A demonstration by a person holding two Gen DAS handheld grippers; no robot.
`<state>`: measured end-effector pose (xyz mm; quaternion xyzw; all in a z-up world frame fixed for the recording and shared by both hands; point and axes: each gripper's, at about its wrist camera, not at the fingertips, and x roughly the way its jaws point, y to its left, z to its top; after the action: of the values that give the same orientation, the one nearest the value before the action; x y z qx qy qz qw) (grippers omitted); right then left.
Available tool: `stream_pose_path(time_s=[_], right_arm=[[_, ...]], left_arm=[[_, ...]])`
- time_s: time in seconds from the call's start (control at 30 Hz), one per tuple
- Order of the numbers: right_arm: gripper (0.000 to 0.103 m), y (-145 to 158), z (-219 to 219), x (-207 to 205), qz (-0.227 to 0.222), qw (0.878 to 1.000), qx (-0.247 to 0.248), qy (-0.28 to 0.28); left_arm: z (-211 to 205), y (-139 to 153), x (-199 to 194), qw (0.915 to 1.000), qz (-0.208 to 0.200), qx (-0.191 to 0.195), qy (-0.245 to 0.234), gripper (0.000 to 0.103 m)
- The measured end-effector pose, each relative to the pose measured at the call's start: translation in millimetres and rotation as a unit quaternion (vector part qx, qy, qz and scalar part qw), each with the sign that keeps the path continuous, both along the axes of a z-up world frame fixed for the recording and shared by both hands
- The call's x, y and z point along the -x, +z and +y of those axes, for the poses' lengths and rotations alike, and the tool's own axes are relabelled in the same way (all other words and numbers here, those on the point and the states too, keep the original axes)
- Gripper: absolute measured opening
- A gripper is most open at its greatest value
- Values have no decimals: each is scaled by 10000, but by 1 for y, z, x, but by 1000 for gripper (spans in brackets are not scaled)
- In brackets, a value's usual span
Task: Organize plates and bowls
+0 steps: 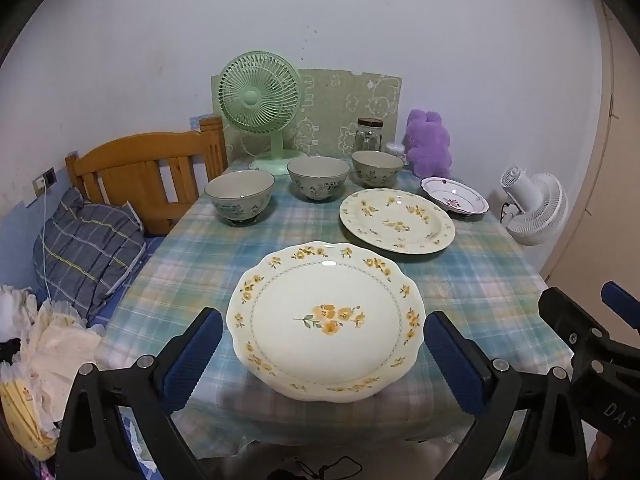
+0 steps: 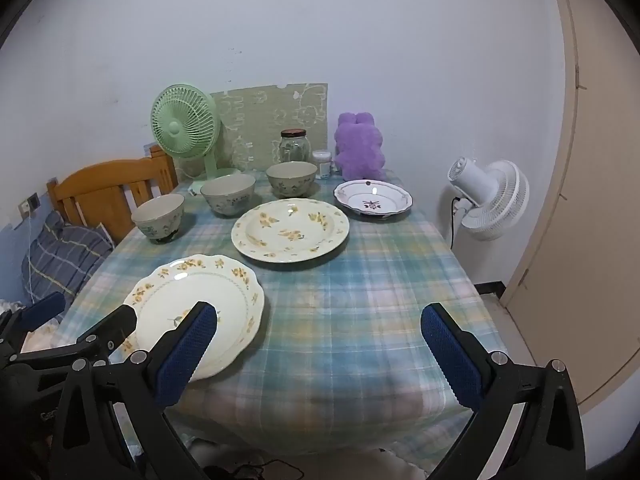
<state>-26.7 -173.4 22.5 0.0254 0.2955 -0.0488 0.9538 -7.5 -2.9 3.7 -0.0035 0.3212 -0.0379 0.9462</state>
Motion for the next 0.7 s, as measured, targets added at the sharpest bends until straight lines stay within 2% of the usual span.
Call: stream_pose_path(time_s=[0.7], right_arm=[[103, -5, -5, -5, 67, 9999, -78, -49]], left_arm=[[-8, 12, 0, 9995, -286, -83, 46, 101]])
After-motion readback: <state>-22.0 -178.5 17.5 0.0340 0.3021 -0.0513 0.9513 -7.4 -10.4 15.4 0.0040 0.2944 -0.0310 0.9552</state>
